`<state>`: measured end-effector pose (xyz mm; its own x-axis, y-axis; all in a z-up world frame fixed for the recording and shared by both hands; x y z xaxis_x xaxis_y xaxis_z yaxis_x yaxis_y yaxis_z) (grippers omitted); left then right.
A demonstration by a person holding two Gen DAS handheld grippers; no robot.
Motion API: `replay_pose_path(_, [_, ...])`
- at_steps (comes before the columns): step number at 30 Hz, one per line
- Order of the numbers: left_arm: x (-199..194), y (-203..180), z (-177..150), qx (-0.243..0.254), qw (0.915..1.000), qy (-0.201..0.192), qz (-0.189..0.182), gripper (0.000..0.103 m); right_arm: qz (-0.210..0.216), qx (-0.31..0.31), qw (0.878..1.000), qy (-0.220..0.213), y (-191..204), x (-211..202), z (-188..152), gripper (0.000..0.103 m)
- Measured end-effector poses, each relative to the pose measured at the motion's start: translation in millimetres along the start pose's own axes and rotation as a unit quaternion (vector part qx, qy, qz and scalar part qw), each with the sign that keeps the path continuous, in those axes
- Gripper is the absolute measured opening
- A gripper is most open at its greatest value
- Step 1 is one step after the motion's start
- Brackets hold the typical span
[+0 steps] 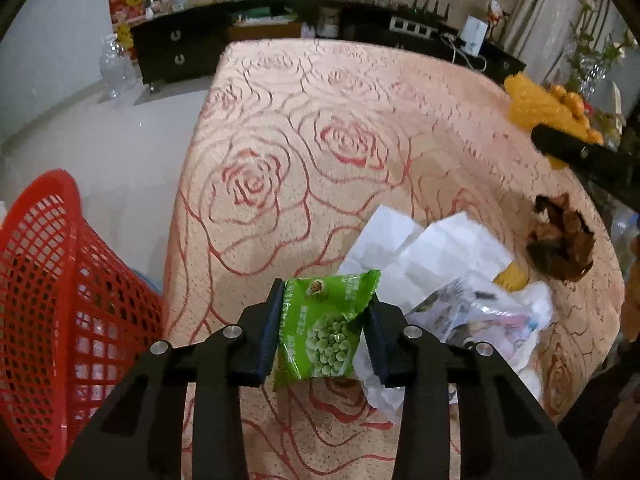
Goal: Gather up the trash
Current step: 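Carry the packet and foam net over the red basket and open both tools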
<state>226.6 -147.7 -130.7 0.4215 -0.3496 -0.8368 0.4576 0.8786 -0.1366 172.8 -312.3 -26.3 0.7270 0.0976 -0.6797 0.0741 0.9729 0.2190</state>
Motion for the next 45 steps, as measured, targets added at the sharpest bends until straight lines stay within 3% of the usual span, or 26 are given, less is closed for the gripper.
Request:
replay_pose_path(10, [-63, 16, 26, -0.039, 0.9923, -0.118, 0.007, 0.036, -0.001, 0.001, 1.000, -0.020, 3, -7, 10, 0.037])
replay_pose_path(17, [-97, 34, 32, -0.062, 0.9836, -0.167, 0.028, 0.036, 0.005, -0.012, 1.000, -0.026, 22, -6, 18, 0.037])
replay_pose_path(28, [-128, 85, 33, -0.107, 0.9714, -0.198, 0.077, 0.036, 0.024, -0.052, 0.998, -0.021, 71, 9, 24, 0.037])
replay_pose_path(35, [-142, 124, 29, -0.134, 0.9598, -0.206, 0.135, 0.036, 0.050, -0.094, 0.994, -0.014, 116, 20, 29, 0.037])
replay_pose_path(45, [-149, 171, 18, -0.168, 0.9494, -0.195, 0.181, 0.036, 0.118, -0.193, 0.974, 0.004, 207, 50, 40, 0.037])
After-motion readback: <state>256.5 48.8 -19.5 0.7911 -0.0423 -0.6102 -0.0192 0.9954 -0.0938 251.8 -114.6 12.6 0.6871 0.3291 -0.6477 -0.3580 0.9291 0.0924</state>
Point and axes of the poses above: each gripper's, at about its wrist camera, not at the fingertips, and x roughly the way its jaws point, y to its left, z to its top, the point moved 4 cm from there along x, roughly the way its jaws point, and after that the axes turned 6 degrees about -x, right-handed, at the moved point
